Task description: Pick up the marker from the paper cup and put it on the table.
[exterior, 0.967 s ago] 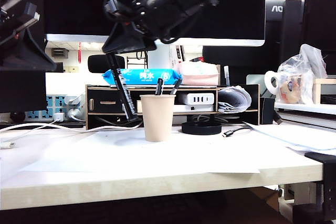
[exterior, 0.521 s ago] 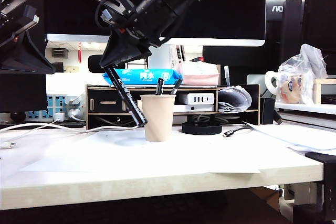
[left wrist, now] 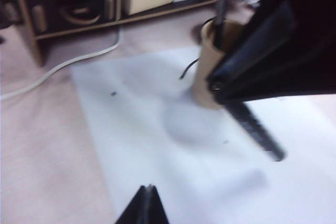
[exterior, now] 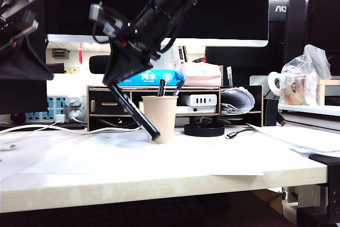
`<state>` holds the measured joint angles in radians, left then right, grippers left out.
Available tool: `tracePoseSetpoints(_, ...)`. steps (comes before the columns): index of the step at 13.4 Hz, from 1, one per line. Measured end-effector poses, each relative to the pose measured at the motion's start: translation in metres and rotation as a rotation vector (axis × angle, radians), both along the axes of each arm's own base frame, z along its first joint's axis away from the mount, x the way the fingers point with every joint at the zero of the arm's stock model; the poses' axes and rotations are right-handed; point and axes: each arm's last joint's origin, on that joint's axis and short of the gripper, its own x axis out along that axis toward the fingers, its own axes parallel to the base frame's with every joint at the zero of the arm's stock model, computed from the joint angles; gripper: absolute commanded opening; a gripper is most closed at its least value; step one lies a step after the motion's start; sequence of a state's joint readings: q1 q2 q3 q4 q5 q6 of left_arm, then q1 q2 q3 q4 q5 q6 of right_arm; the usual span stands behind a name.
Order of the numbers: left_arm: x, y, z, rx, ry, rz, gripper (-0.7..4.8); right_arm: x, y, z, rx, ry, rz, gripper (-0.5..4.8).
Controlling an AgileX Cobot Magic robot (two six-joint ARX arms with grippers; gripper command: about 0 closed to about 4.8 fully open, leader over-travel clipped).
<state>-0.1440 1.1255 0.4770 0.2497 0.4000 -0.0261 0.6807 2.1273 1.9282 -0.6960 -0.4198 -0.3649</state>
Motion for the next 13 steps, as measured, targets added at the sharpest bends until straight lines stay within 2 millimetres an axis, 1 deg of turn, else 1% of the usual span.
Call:
tracePoseSetpoints(2, 0.001, 0.003, -0.002, 0.051, 0.009, 0.095, -0.03, -0.001, 0.002, -0.002, -0.009, 0.001, 0.011, 0.40)
tracePoseSetpoints(3, 0.001, 0.004, -0.003, 0.060, 0.014, 0.111, -0.03, -0.002, 0.002, -0.003, -0.018, 0.004, 0.021, 0.40)
tracePoseSetpoints(5, 0.000, 0.003, -0.003, 0.061, 0.013, 0.110, -0.03, -0.002, 0.002, -0.009, -0.041, 0.022, 0.028, 0.40)
tracePoseSetpoints(8, 0.000, 0.003, -0.002, 0.061, 0.012, 0.111, -0.03, -0.003, 0.000, -0.018, -0.138, 0.004, 0.019, 0.40)
tracePoseSetpoints(13, 0.000, 0.003, -0.002, 0.062, 0.012, 0.110, -0.03, 0.001, 0.005, -0.035, -0.212, -0.024, 0.008, 0.40)
